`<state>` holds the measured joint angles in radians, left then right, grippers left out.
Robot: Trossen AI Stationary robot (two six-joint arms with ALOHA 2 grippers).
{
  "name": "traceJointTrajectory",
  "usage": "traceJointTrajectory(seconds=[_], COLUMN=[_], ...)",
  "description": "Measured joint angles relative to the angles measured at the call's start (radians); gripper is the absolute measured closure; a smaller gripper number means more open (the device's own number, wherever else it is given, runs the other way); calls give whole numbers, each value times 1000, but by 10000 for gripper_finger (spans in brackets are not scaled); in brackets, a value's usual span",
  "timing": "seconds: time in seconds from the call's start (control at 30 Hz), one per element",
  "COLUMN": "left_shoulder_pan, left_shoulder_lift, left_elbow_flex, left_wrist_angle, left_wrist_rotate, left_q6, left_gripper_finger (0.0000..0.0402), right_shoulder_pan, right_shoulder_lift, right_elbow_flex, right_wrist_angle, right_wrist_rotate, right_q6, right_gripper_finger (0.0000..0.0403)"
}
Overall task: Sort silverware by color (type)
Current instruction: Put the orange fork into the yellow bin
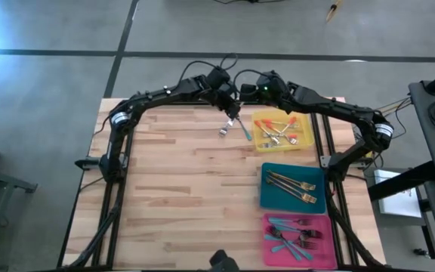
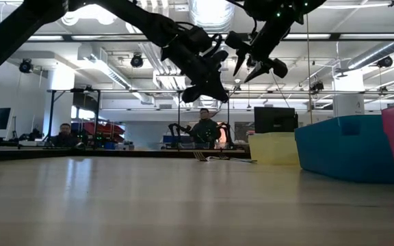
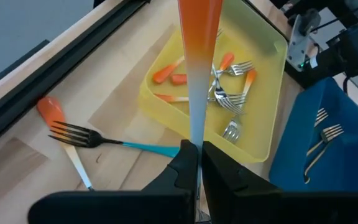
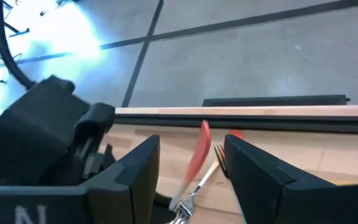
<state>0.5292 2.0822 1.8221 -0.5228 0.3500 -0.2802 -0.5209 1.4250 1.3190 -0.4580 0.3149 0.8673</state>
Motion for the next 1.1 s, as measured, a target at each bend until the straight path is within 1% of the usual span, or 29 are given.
traceJointTrajectory(seconds=[0.2,0.67,1.1], left_shoulder_pan=[-20,-25,-25], left_shoulder_lift=[0,-1,-1], left_elbow_flex=[1,126,101], left_wrist_angle=[11,1,3], left_wrist_rotate=[0,-10,-31], left_q6=[0,18,16], left_gripper_finger=[401,401,401], right_shoulder_pan=[-4,-11,-10], right_shoulder_lift=[0,-1,0], right_elbow_flex=[0,0,-1], right_wrist_angle=[1,9,5], right_wrist_rotate=[0,0,2], right_q6=[-1,-11,-41], right_gripper_finger=[236,246,294])
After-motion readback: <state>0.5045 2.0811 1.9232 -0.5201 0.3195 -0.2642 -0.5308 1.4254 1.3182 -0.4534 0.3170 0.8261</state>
